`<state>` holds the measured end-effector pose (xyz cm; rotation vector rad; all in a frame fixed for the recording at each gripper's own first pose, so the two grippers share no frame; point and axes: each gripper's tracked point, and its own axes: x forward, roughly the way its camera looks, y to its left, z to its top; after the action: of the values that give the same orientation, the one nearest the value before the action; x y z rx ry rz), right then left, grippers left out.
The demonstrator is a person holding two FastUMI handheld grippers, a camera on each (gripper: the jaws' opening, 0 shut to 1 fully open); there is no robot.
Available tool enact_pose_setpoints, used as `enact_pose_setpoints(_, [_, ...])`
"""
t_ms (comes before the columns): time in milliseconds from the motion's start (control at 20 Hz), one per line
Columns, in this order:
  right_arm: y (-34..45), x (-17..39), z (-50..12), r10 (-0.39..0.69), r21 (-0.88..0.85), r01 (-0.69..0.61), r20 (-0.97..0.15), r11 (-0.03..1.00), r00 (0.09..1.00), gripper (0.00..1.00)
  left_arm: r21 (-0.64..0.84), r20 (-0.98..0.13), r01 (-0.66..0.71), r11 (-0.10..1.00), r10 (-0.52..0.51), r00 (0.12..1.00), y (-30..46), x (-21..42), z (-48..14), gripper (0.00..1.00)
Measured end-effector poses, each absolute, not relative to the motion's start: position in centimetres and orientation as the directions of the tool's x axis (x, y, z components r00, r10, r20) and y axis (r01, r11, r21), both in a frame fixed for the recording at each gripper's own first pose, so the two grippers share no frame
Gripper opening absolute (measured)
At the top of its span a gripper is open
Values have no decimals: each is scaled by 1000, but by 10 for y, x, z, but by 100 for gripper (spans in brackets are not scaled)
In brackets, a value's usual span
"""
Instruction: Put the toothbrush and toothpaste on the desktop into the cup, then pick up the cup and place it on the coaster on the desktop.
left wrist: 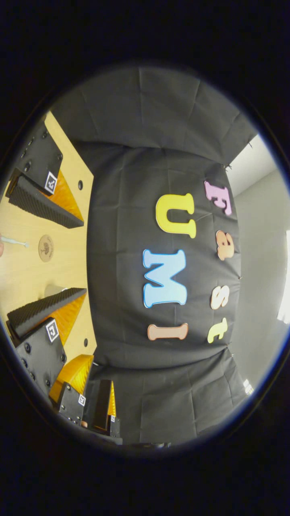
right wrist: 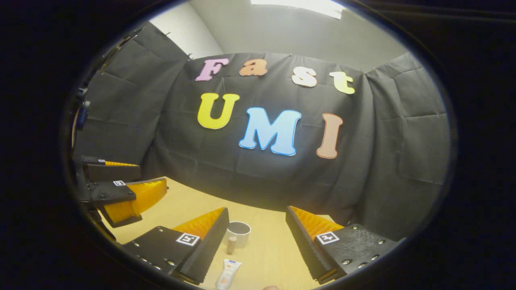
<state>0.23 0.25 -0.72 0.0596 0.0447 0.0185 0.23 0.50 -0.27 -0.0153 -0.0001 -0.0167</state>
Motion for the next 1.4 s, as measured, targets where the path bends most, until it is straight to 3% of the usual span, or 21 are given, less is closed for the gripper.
enact_pose_setpoints(500, [8,2,-18,52,168,-36,-87,985,995,89,-16,-83,20,1000,-22,996,8,0,-25,98])
enact_pose_setpoints(950, [30,13,-88,125,243,-45,-326,969,937,89,-63,-312,7,998,-26,950,17,20,-92,94])
enact_pose_setpoints(1150, [41,20,-122,158,231,-61,-435,971,887,89,-70,-446,8,998,-38,894,16,26,-135,99])
enact_pose_setpoints(1400, [53,22,-160,206,258,-65,-564,964,800,89,-59,-588,17,998,-49,808,18,36,-181,96])
